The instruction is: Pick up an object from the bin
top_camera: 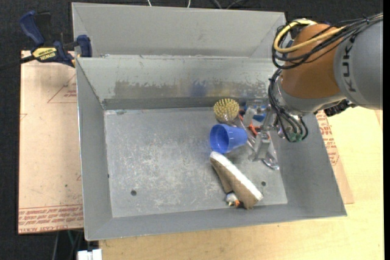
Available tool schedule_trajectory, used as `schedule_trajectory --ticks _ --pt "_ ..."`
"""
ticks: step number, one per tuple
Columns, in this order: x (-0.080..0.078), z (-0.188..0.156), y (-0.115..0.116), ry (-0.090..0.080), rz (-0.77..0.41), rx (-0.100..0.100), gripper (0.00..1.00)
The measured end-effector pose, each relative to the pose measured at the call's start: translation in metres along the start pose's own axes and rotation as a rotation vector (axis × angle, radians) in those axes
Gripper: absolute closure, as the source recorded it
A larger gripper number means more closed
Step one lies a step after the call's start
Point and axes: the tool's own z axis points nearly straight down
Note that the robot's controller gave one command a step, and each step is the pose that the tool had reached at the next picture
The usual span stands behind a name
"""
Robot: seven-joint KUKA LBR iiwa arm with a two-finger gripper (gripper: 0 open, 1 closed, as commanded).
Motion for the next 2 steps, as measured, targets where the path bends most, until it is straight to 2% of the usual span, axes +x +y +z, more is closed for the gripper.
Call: schedule_trajectory --ticks 1,2 --pt "-0.024 -0.003 -0.003 -0.003 -0.163 0.000 0.00" --pt "-0.017 0.026 0.017 -0.005 -0.329 0.000 0.00"
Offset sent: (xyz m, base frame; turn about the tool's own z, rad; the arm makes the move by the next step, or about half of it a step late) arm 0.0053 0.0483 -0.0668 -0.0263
